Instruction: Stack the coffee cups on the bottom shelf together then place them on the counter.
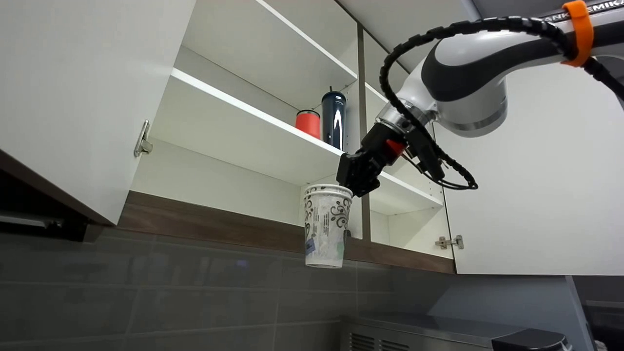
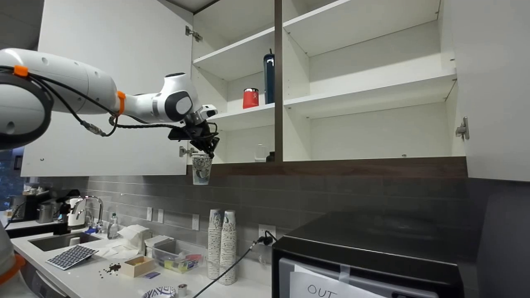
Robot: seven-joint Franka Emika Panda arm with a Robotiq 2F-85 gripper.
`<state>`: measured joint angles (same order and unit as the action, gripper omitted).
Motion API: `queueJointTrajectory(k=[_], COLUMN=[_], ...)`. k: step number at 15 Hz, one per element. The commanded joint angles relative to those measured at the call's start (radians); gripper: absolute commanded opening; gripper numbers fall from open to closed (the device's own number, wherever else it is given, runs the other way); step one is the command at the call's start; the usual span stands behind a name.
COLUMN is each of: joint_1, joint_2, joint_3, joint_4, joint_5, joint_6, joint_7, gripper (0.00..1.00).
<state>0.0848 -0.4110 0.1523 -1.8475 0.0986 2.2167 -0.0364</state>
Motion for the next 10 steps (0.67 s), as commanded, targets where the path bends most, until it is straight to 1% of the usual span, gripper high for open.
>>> queueJointTrajectory(k=[1,3,5,8,10], joint_1=[-0.002,-0.004,0.009,0.043,0.068], joint_2=[-0.002,-0.016,-0.029,-0.038,-0.039], joint_3=[-0.013,-0.023,-0.042,-0.077,-0.104], joint_4=[-0.076,-0.143,-0.215,-0.312,-0.374], joint_5=[-0.043,-0.056,-0.034,0.044,0.099], joint_6=[-0.060,-0.080,-0.058,0.043,0.155], joint_7=[0.024,0.015,-0.004,-0.057,-0.116], gripper=[0.01,0.01,0.01,0.01,0.01])
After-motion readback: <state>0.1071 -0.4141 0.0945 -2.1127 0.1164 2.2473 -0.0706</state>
